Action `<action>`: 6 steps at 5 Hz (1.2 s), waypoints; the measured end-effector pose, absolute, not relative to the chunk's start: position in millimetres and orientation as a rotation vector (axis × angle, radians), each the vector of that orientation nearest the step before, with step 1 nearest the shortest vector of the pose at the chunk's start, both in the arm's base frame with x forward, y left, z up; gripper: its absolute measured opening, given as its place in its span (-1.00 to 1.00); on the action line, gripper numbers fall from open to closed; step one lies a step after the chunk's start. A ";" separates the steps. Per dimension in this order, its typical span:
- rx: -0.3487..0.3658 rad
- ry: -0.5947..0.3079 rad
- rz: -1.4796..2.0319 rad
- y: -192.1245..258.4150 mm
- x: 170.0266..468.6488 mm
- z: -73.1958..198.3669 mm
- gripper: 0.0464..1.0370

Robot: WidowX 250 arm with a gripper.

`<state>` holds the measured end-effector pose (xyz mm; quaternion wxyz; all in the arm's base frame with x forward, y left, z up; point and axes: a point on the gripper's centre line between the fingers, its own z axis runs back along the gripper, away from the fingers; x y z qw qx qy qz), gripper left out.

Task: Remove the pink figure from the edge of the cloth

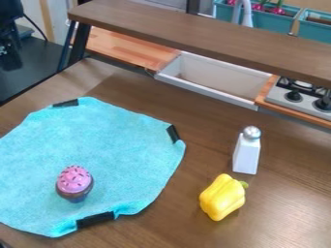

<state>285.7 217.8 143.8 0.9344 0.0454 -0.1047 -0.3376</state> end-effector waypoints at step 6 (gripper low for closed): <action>0.144 -0.054 -1.065 89.1 263.6 64.0 0.93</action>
